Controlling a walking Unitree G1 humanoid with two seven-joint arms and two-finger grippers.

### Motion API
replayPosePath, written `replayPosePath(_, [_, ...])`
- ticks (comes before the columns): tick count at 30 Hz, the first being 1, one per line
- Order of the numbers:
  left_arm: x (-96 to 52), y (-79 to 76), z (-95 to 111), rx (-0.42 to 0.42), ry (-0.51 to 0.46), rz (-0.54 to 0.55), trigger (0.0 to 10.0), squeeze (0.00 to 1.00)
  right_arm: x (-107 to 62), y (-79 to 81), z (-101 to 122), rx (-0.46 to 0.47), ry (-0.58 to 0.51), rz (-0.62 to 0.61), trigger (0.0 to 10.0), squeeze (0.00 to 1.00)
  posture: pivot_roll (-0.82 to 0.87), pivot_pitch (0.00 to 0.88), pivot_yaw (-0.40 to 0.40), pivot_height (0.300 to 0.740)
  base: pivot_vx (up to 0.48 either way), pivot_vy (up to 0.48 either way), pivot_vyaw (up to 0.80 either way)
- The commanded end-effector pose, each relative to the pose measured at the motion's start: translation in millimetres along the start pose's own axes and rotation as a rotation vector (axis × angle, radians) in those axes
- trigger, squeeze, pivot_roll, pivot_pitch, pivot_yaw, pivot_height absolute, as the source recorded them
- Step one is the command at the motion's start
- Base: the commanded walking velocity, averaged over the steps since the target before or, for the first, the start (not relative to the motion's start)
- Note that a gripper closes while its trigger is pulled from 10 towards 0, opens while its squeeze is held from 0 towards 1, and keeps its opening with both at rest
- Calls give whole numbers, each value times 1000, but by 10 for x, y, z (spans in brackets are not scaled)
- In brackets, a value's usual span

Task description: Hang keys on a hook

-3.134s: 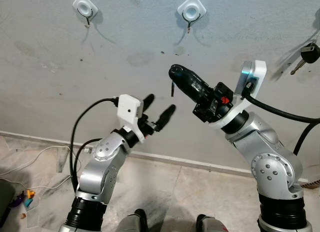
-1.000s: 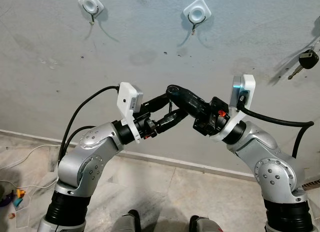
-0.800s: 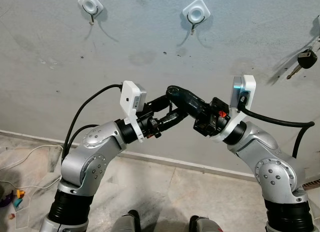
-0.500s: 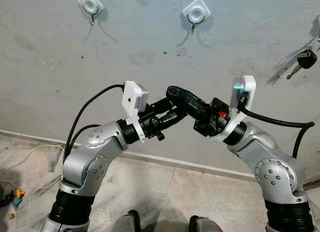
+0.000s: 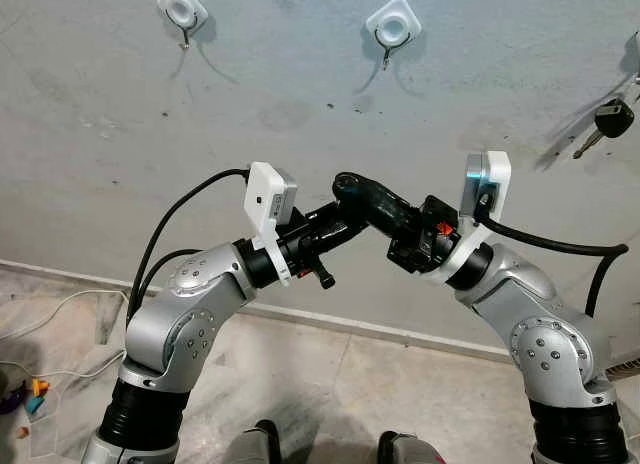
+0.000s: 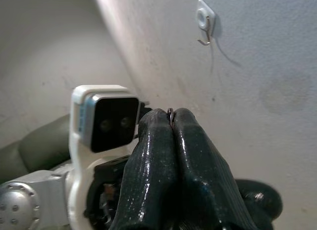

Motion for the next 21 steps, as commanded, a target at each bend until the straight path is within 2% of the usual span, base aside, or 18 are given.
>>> replayPosePath(1, [-26, -10, -10, 5, 3, -5, 0, 0, 16, 3, -35, -13, 14, -1, 10000, 0, -31, 203, 49, 740, 0, 0, 0])
replayPosePath(12, [-25, 13, 14, 21, -2, 6, 0, 0, 27, -47, -39, -40, 10, -24, 10000, 0, -26, 196, 50, 740, 0, 0, 0])
replayPosePath(13, [-25, 13, 16, 22, -2, 6, 0, 0, 28, -50, -38, -40, 8, -25, 10000, 533, -26, 196, 50, 740, 0, 0, 0])
replayPosePath(14, [-25, 13, 16, 23, -2, 6, 0, 0, 29, -54, -36, -41, 5, -27, 10000, 1000, -25, 195, 51, 740, 0, 0, 0])
replayPosePath(21, [-32, 17, -5, 38, 9, 11, 0, 0, 22, -108, 3, -59, -14, -56, 10000, 1000, -27, 195, 52, 740, 0, 0, 0])
Point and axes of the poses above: a point about 5 cm out from each wrist's last joint towards the gripper, its own x axis pointing out of the wrist towards the gripper, its own z axis along the axis of the wrist's last joint, y = z × x, the point moved 4 cm from there along x, pointing out of the wrist towards the gripper, and after that the axes turned 2 degrees about x, right-handed, at the moved point
